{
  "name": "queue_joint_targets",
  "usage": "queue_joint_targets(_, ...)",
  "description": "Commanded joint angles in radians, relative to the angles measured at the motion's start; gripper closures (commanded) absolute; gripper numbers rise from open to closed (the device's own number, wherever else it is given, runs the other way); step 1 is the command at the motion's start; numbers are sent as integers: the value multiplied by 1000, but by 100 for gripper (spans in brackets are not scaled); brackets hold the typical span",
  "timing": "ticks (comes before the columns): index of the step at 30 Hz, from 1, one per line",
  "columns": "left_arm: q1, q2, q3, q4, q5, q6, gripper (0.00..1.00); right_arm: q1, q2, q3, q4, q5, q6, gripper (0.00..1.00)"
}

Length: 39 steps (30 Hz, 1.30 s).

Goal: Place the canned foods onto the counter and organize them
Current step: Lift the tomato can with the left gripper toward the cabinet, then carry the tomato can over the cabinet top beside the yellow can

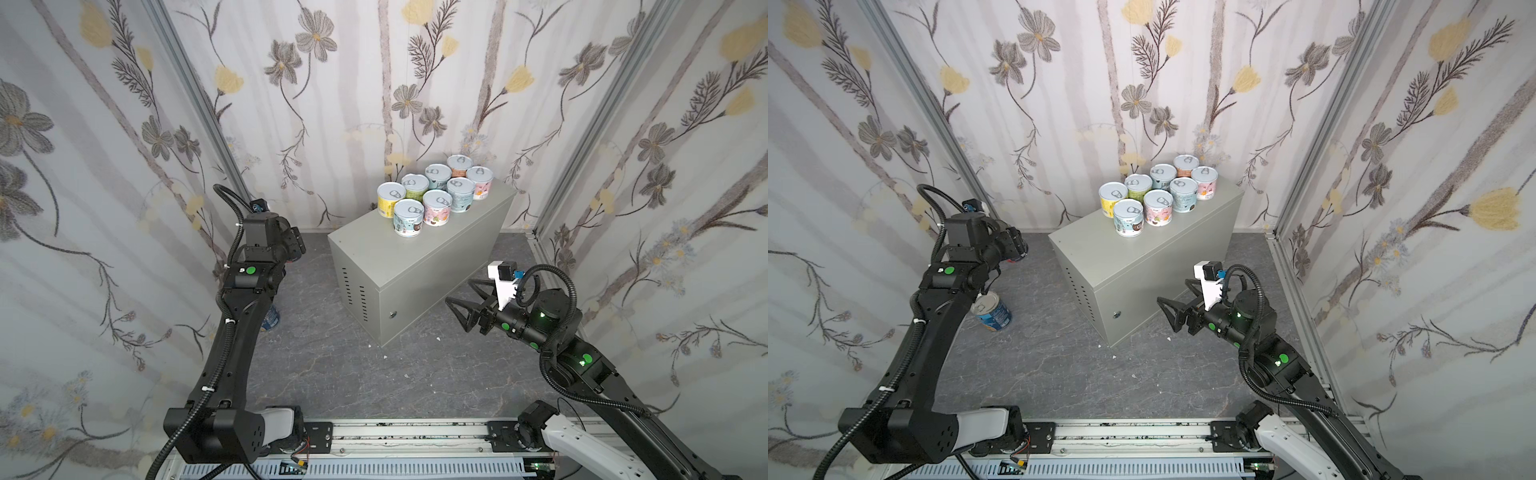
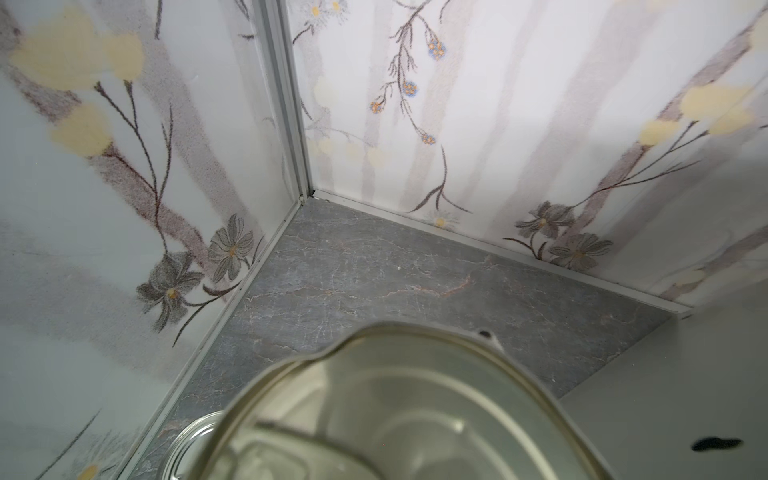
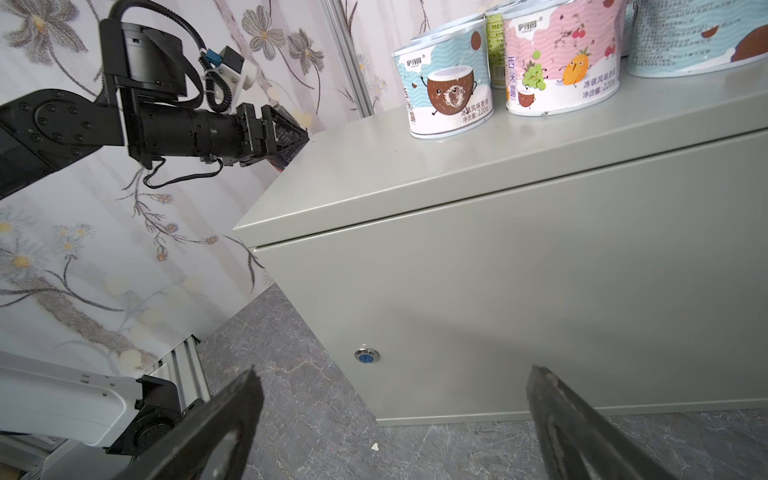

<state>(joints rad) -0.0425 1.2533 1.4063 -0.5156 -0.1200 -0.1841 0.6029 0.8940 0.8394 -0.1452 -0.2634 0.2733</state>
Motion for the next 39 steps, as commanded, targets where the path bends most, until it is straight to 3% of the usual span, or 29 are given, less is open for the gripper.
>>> queue_joint_targets(1, -8, -50, 39, 25, 37, -8, 48, 2, 5, 0, -2, -17, 22, 0)
queue_joint_targets(13, -68, -114, 197, -127, 153, 5, 48, 7, 9, 46, -56, 20, 33, 0)
queue_joint_targets(20, -177, -91, 284, -186, 161, 22, 47, 8, 19, 70, -91, 48, 32, 0)
queue_joint_targets(33, -429, 108, 552, -291, -17, 90, 47, 12, 31, 63, -98, 63, 37, 0)
queue_joint_targets(39, -490, 254, 694, -362, -72, 122, 48, 12, 29, 47, -96, 64, 32, 0)
